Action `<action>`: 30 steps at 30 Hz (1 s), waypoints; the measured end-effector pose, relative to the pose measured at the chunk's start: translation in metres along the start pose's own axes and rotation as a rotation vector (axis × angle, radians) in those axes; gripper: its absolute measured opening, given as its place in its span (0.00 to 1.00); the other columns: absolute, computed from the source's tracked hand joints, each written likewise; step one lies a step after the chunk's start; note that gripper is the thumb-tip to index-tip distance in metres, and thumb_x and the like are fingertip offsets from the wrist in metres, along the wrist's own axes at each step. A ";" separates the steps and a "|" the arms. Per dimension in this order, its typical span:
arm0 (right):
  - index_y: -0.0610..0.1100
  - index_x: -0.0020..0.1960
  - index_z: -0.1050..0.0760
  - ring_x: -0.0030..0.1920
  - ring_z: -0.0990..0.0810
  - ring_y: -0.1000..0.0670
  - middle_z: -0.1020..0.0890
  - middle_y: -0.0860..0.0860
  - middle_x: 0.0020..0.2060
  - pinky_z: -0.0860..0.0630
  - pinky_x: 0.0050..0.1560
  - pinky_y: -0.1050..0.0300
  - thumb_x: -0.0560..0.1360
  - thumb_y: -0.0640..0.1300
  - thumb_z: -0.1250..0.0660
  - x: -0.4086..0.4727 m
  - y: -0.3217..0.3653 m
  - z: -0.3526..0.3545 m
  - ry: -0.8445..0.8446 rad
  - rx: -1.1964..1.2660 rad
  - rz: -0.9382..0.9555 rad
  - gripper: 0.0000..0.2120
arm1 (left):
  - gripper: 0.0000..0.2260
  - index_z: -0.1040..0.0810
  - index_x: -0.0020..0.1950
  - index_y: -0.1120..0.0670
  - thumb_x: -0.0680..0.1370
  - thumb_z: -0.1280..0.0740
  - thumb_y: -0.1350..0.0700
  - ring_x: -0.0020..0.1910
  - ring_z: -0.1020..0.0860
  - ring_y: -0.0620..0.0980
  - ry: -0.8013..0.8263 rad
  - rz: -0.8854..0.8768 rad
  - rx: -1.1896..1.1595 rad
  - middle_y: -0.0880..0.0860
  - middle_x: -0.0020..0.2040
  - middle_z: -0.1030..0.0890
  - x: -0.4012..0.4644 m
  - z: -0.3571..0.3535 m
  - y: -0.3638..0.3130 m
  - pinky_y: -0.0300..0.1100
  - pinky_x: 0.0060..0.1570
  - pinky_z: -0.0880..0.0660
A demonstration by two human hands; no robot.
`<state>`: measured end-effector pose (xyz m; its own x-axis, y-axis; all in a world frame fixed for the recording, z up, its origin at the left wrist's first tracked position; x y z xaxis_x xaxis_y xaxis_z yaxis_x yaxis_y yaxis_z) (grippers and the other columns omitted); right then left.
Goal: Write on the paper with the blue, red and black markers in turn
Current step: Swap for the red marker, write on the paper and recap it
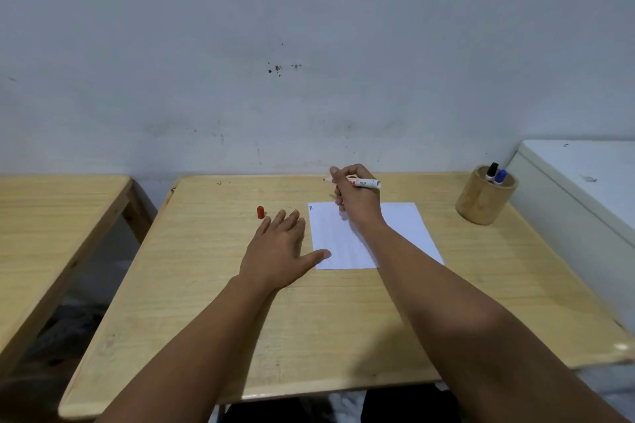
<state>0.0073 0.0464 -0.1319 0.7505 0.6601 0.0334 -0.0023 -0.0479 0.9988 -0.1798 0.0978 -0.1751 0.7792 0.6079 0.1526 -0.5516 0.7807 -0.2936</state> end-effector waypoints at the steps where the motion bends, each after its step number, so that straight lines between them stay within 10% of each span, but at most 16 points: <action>1: 0.42 0.46 0.21 0.30 0.23 0.50 0.18 0.47 0.34 0.29 0.29 0.58 0.78 0.50 0.23 0.001 0.009 0.004 -0.021 0.011 0.015 0.13 | 0.37 0.25 0.71 0.52 0.74 0.39 0.26 0.80 0.38 0.54 -0.059 -0.001 -0.029 0.51 0.78 0.30 -0.002 0.003 -0.001 0.54 0.77 0.39; 6: 0.44 0.54 0.12 0.27 0.23 0.52 0.12 0.46 0.40 0.28 0.28 0.61 0.84 0.60 0.36 0.000 0.040 0.021 -0.009 0.214 -0.121 0.22 | 0.22 0.19 0.65 0.47 0.76 0.31 0.37 0.62 0.27 0.56 -0.524 0.158 -0.069 0.49 0.62 0.22 0.005 0.030 0.005 0.53 0.58 0.30; 13: 0.46 0.51 0.17 0.28 0.27 0.53 0.13 0.48 0.39 0.31 0.29 0.61 0.81 0.42 0.28 -0.013 0.043 0.044 -0.005 0.084 -0.113 0.01 | 0.11 0.14 0.55 0.55 0.80 0.35 0.55 0.55 0.20 0.60 -0.256 0.328 -0.137 0.55 0.54 0.17 0.026 0.027 0.046 0.50 0.50 0.23; 22: 0.44 0.55 0.12 0.30 0.23 0.63 0.17 0.61 0.35 0.29 0.34 0.70 0.79 0.35 0.27 -0.031 0.038 0.064 0.156 -0.195 0.102 0.08 | 0.03 0.14 0.48 0.58 0.78 0.27 0.60 0.43 0.16 0.50 -0.373 0.478 -1.262 0.56 0.44 0.14 0.054 0.082 -0.010 0.43 0.47 0.19; 30: 0.36 0.59 0.13 0.35 0.21 0.69 0.16 0.57 0.41 0.29 0.35 0.75 0.79 0.34 0.27 -0.040 0.064 0.086 0.125 -0.249 0.251 0.10 | 0.04 0.14 0.47 0.61 0.78 0.26 0.60 0.43 0.18 0.51 -0.283 0.400 -1.372 0.57 0.41 0.14 0.066 0.106 -0.065 0.46 0.52 0.18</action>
<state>0.0343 -0.0473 -0.0719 0.6198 0.7381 0.2666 -0.3483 -0.0457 0.9363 -0.1237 0.1024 -0.0461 0.4721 0.8812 -0.0245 0.1249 -0.0944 -0.9877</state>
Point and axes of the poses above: each hand's wrist, its own x-axis towards the middle knuckle, its own z-axis out of the back of the hand, y = z × x, the point moved 2 cm from there along x, towards the middle knuckle
